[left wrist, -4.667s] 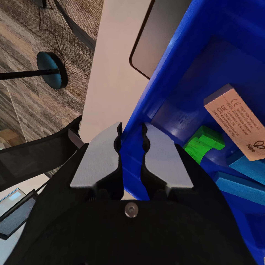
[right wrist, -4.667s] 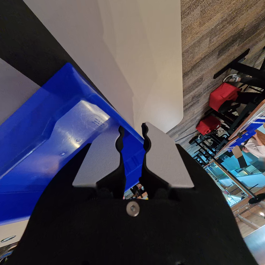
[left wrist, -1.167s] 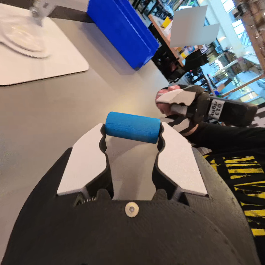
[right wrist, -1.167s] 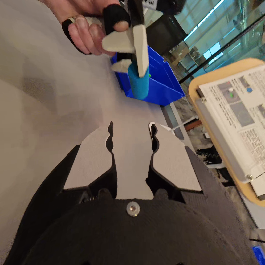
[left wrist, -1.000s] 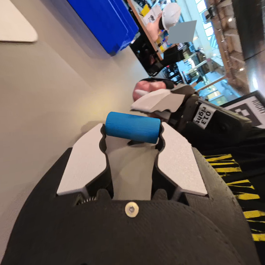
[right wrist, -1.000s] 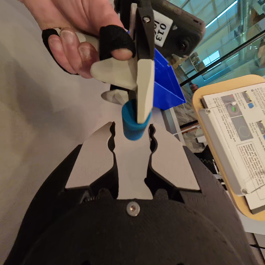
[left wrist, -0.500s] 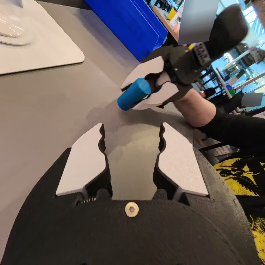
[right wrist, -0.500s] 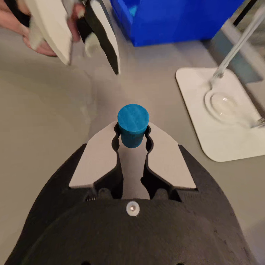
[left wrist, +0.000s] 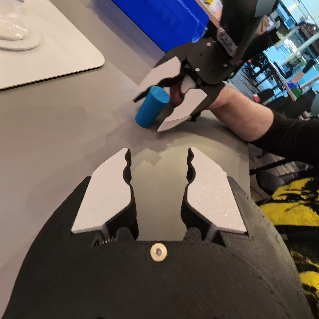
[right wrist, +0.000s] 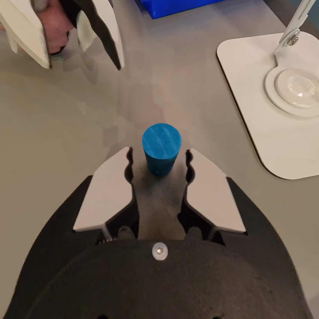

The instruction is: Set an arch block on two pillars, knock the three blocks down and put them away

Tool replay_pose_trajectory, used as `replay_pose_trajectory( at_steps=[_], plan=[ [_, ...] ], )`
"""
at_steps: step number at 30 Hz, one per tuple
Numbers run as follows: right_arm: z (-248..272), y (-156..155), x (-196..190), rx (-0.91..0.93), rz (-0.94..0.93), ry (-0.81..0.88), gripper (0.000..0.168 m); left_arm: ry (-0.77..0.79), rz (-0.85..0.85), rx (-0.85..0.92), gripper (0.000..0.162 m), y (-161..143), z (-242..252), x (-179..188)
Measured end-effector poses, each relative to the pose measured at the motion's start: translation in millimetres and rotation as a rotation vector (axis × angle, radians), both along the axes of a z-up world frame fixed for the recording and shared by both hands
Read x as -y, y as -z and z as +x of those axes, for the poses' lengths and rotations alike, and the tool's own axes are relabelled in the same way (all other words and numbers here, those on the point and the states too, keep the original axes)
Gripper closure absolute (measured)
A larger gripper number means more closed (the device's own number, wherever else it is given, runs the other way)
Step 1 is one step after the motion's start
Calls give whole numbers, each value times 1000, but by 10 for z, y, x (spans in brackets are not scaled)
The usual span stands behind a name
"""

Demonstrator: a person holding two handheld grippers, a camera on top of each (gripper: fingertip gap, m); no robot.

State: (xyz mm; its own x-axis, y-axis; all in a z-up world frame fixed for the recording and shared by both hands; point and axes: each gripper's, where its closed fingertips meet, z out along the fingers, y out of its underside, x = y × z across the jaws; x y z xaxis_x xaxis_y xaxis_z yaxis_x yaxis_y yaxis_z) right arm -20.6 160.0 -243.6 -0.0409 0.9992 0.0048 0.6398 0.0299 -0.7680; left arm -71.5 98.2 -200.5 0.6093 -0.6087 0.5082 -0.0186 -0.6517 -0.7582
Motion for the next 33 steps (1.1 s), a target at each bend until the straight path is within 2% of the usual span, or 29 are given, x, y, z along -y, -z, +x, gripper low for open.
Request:
replay_pose_trajectory(
  at_steps=[2,4,7,9,10,12,15,20,24,28,29,33],
  plan=[
    [12,-40,32,-30,-20,-18,106,62,38,-62,98,-171,-13,125],
    [37,-83,25,-58,-45,-18,107,23,105,-199,92,-367,-246,131],
    [62,-110,-3,-75,-77,-10,109,-122,219,-304,99,-824,-854,19],
    [67,-118,3,-79,-95,-17,108,-200,274,-492,100,-954,-1380,-125],
    [68,-116,4,-78,-98,-18,109,-185,277,-573,98,-947,-1574,-185],
    [69,-107,9,-73,-95,-20,108,-135,267,-717,93,-820,-1907,-358],
    [70,-84,27,-60,-81,-28,108,-26,203,-913,83,-414,-2288,-628],
    [71,-58,42,-45,-64,-35,108,142,64,-954,77,134,-2407,-853],
    [74,-64,45,-49,-74,-38,109,251,-7,-967,71,378,-2388,-895],
    [76,-63,52,-48,-79,-43,109,333,-80,-985,80,589,-2367,-868],
    [77,-64,56,-48,-80,-46,109,345,-100,-955,87,608,-2333,-854],
    [81,-89,53,-66,-70,-43,108,242,-105,-913,87,555,-2388,-944]
  ],
)
